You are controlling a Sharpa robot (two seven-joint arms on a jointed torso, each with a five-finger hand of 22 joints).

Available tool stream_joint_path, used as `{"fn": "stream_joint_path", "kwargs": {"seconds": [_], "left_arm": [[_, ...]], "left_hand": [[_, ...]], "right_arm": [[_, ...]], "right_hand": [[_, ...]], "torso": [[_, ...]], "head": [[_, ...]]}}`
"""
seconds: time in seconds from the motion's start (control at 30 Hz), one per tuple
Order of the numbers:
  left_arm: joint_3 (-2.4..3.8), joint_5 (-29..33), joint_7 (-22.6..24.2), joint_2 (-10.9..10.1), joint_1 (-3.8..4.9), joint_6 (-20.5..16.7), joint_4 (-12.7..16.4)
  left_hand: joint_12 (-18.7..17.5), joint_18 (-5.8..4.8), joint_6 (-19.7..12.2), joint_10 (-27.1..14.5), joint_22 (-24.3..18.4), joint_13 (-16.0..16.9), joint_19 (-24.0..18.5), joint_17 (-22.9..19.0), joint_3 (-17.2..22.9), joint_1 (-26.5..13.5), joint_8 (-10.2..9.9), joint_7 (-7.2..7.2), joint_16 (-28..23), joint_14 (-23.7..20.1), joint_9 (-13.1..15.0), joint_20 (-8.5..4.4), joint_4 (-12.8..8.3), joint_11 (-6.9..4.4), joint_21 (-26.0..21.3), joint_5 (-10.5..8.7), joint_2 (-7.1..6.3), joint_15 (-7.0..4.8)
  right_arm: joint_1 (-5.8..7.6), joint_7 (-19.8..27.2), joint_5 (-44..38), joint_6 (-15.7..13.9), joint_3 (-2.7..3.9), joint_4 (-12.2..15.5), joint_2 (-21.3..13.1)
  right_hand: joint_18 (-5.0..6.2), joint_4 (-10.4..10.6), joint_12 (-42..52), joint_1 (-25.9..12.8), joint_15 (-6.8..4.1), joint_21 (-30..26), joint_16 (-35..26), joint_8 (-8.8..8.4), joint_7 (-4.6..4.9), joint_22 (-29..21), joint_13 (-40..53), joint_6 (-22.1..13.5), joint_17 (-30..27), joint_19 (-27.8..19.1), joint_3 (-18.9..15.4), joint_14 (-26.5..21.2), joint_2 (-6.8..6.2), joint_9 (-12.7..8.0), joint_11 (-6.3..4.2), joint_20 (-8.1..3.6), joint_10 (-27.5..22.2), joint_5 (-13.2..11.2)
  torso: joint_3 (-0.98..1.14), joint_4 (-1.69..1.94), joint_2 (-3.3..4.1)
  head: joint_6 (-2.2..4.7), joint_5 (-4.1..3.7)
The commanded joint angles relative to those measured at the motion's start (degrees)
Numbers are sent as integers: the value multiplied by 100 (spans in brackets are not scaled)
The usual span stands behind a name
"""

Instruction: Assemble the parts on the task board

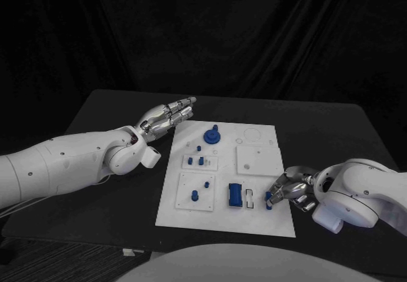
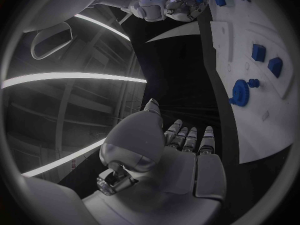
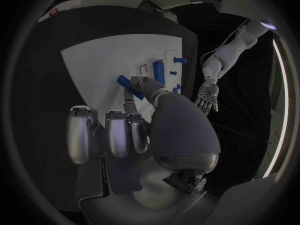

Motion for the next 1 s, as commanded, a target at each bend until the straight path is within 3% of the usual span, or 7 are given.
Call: {"fn": "stream_joint_path", "kwargs": {"seconds": [0.03, 0.63, 0.73, 0.83, 1.0], "left_arm": [[6, 1, 64, 16, -7, 46, 1], [6, 1, 49, 56, -7, 78, -21], [6, 1, 44, 62, -7, 84, -23], [6, 1, 39, 63, -7, 87, -25], [6, 1, 30, 63, -7, 94, -25]], "left_hand": [[-16, 24, 14, 18, 8, -6, -1, -6, 22, 59, 32, 42, -21, -2, 7, 52, 4, 36, 15, 35, -19, 40], [-15, 25, 12, 21, 9, -5, 1, -6, 24, 62, 32, 45, -21, -2, 7, 56, 5, 43, 16, 37, -18, 43], [-15, 25, 8, 21, 11, -4, 3, -6, 25, 63, 31, 47, -21, -2, 6, 57, 6, 45, 18, 39, -18, 44], [-15, 25, 7, 21, 12, -5, 5, -6, 27, 65, 31, 48, -21, -2, 6, 60, 5, 47, 20, 41, -17, 47], [-15, 26, 7, 21, 14, -5, 8, -6, 29, 69, 32, 50, -21, -2, 6, 65, 4, 49, 22, 45, -16, 51]], "right_arm": [[10, -6, 497, 26, -2, -78, 112], [-2, -77, 651, 45, -3, -440, 508], [-8, -131, 656, 93, -3, -486, 539], [-21, -165, 658, 124, -3, -513, 558], [-39, -192, 659, 154, -4, -542, 586]], "right_hand": [[2, 40, 15, -36, 27, 19, 34, 3, -9, 1326, 1509, 53, -2, 337, 13, 362, 20, 37, 27, 47, 587, -62], [6, 195, 15, -302, 19, 14, 39, -7, -39, 1321, 1509, 78, -18, 327, -105, 358, 104, -17, 9, 48, 587, -333], [5, 249, 15, -372, 12, 16, 40, -12, -48, 1321, 1509, 67, -23, 327, -164, 357, 124, -29, 2, 43, 587, -516], [7, 321, 15, -442, 5, 10, 39, -15, -63, 1318, 1509, 58, -35, 322, -254, 355, 158, -42, -9, 37, 587, -904], [9, 399, 15, -510, -4, 3, 36, 10, -80, 1316, 1509, 86, -50, 317, -410, 352, 170, -37, -21, 30, 587, -1032]], "torso": [[-1, -1, -2], [-3, -2, -2], [-1, -2, -1], [-1, -4, -3], [2, 1, -1]], "head": [[1, -19], [1, -5], [1, -8], [1, 2], [1, 9]]}}
